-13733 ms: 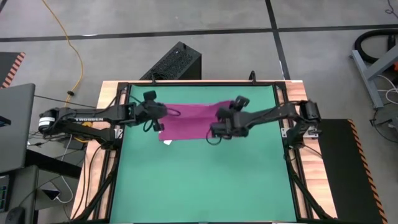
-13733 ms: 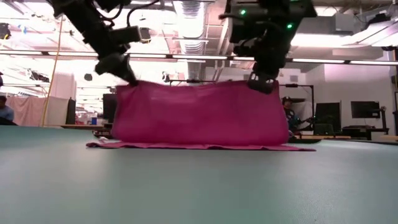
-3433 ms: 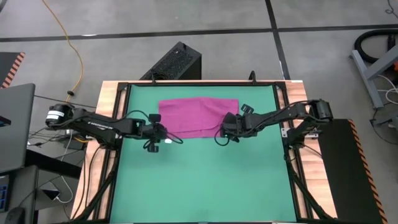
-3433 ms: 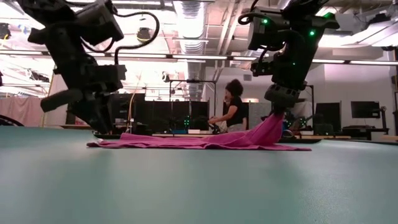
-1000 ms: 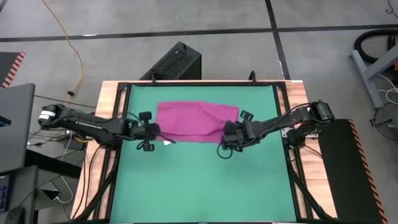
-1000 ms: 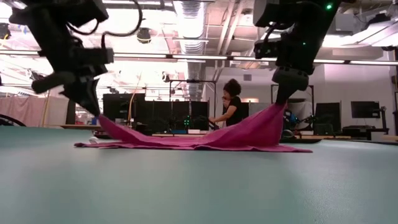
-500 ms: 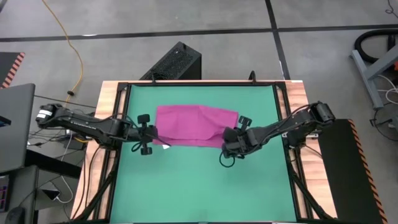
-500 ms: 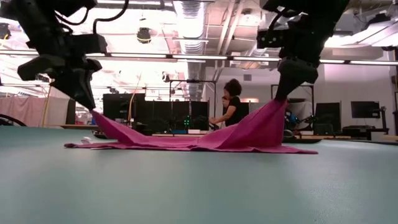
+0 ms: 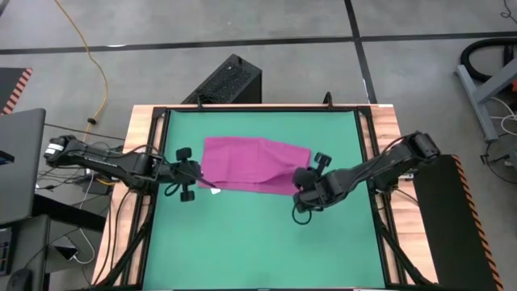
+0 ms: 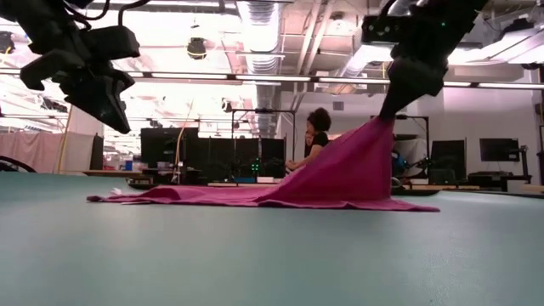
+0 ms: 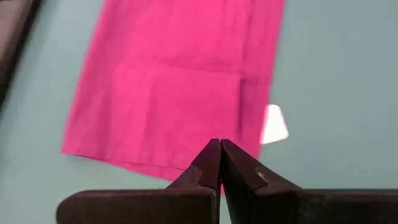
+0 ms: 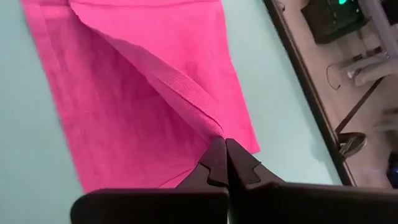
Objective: Roll towel into tight, uniform cylinder
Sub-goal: Fold the pink towel
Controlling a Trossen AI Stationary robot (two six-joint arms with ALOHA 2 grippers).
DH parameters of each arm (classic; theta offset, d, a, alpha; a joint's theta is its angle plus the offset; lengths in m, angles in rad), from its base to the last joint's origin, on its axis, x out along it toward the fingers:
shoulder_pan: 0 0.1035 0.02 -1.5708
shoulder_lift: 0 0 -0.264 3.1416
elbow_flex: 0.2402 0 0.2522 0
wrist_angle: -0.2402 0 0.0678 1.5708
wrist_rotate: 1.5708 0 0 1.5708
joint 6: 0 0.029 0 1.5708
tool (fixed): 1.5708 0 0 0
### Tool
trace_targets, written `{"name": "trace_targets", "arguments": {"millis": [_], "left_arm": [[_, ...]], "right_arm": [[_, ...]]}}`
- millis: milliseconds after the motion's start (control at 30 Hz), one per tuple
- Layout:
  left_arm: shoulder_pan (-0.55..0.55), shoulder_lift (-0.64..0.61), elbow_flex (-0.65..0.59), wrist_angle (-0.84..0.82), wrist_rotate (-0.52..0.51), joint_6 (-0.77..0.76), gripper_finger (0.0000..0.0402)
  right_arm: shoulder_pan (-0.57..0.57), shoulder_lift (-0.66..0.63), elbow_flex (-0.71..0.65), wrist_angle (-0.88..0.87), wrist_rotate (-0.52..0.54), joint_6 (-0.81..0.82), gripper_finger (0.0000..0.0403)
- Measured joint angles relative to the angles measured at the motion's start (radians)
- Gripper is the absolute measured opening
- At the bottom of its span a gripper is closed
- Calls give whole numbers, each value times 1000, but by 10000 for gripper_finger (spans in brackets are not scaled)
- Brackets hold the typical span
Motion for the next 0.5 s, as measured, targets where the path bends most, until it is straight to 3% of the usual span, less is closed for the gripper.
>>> {"name": "trace_targets", "arguments": {"millis": [100,300,500], "left_arm": [[-2,39,0,1,47,3,0],[-5,153,0,31,44,41,2],[-9,285,0,175,48,113,36]], "right_arm": [[2,-7,0,10,-10,6,3],[4,0,1,65,-61,-17,4],[7,1,1,67,-94,-17,4]]}}
